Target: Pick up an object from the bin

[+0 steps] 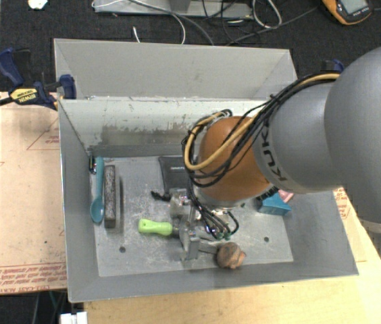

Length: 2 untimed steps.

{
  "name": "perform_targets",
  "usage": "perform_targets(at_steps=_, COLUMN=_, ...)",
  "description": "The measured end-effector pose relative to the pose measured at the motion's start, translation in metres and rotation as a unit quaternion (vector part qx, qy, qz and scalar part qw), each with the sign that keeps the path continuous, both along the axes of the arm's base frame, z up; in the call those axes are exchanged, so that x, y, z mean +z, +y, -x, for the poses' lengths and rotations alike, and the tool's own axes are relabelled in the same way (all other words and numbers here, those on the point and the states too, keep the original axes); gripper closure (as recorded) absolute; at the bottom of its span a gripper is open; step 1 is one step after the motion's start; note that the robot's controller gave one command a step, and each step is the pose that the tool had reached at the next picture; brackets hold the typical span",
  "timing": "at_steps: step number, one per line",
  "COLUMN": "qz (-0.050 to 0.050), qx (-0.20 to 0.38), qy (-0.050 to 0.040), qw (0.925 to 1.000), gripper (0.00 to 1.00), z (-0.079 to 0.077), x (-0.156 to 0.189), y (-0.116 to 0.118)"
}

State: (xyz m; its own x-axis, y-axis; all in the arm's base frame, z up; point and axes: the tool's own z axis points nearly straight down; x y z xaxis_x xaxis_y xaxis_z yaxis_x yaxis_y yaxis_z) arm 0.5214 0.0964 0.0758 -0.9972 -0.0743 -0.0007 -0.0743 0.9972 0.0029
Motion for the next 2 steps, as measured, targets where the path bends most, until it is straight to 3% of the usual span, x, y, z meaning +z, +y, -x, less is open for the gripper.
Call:
perform_targets(at_steps=1, qz=-0.002, qx=0.043, qy=0.0002, qw=0.9991, gripper=1.00, z=-0.0108, x=-0.0010, y=0.0129)
perform_targets(at_steps=2, qz=-0.002, qx=0.049, qy=0.0003, qw=0.9988, gripper=1.00, z=-0.0121, x=-0.0004, y=0.0190)
